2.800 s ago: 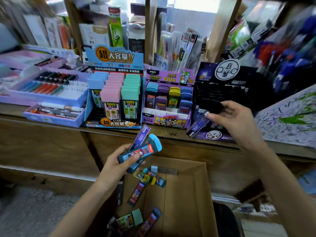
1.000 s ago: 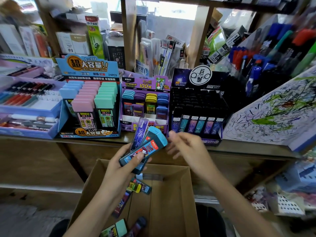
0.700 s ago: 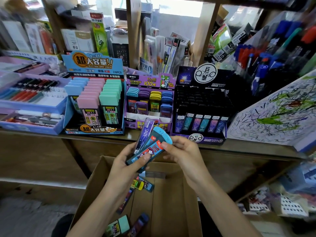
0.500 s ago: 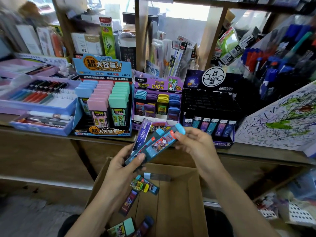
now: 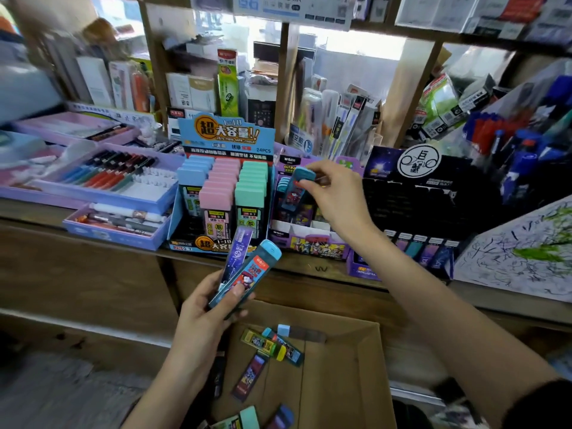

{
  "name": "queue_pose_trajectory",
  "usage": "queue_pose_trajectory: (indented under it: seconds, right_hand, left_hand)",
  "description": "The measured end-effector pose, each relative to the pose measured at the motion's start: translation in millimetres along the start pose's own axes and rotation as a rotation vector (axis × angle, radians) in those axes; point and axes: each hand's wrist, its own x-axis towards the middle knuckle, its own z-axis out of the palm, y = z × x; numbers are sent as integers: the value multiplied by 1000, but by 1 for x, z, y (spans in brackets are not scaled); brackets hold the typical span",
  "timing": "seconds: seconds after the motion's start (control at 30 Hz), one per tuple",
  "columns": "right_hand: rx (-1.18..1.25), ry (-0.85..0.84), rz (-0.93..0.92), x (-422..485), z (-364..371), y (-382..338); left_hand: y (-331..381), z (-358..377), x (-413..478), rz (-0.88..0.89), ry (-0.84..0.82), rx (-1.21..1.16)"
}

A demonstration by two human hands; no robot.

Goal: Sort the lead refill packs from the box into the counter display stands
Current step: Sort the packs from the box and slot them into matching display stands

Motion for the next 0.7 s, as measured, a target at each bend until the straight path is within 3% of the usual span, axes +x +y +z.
queue_pose_trajectory:
  seconds: [0.17, 0.5, 0.7]
  right_hand:
    - [-270, -27, -166, 6, 14, 7]
    - [-147, -59, -74, 17, 21, 2]
    - [-459, -60, -168, 12, 26, 15]
  left_hand:
    - [5, -5, -1, -16, -9, -18]
    - [7, -2, 3, -40, -29, -76]
    - [8, 2, 7, -38, -30, -84]
